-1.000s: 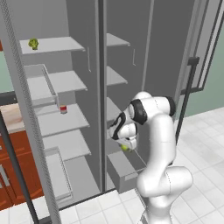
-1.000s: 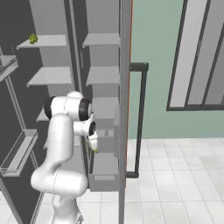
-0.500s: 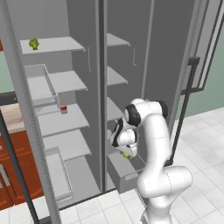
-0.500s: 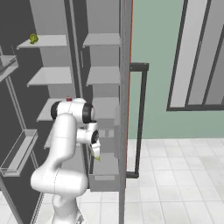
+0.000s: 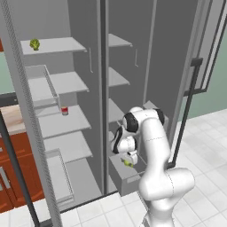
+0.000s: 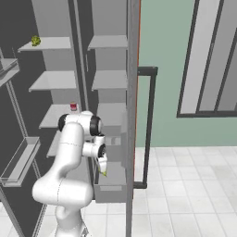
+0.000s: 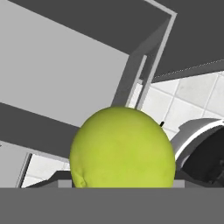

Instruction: Take the pear and broccoli from the fridge shelf and place them in the freezer drawer to begin freezing them.

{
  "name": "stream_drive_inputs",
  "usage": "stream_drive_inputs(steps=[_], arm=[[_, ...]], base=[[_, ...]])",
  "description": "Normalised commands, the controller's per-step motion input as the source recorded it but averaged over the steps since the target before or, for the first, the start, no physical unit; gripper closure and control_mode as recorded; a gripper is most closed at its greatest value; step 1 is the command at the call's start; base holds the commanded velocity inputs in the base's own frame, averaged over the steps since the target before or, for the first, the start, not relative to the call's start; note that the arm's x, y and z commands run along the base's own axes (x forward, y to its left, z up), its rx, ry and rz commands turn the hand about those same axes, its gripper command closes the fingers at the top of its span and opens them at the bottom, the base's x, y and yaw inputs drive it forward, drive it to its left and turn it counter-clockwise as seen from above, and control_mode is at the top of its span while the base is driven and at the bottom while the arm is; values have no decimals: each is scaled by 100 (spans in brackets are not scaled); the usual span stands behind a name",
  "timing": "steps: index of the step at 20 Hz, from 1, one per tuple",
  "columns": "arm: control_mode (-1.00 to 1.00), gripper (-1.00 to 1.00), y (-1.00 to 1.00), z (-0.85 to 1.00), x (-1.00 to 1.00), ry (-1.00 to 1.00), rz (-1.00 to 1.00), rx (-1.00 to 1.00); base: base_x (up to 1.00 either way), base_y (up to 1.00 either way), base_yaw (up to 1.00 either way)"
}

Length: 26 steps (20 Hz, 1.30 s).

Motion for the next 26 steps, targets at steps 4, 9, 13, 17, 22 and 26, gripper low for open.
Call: stream_drive_inputs(steps=[4, 9, 13, 17, 22, 26], arm=[[-100, 100, 0, -46, 28, 10, -3, 0], [-100, 100, -4, -52, 26, 8, -1, 0], [-100, 100, -13, -62, 9, 2, 0, 0], [-100, 100, -2, -61, 0, 0, 0, 0], [-100, 100, 0, -58, -19, -2, 0, 0], [-100, 100, 0, -58, -42, -2, 0, 0]], base=[[0, 0, 0], [0, 0, 0], [0, 0, 0], [0, 0, 0], [0, 0, 0], [0, 0, 0]])
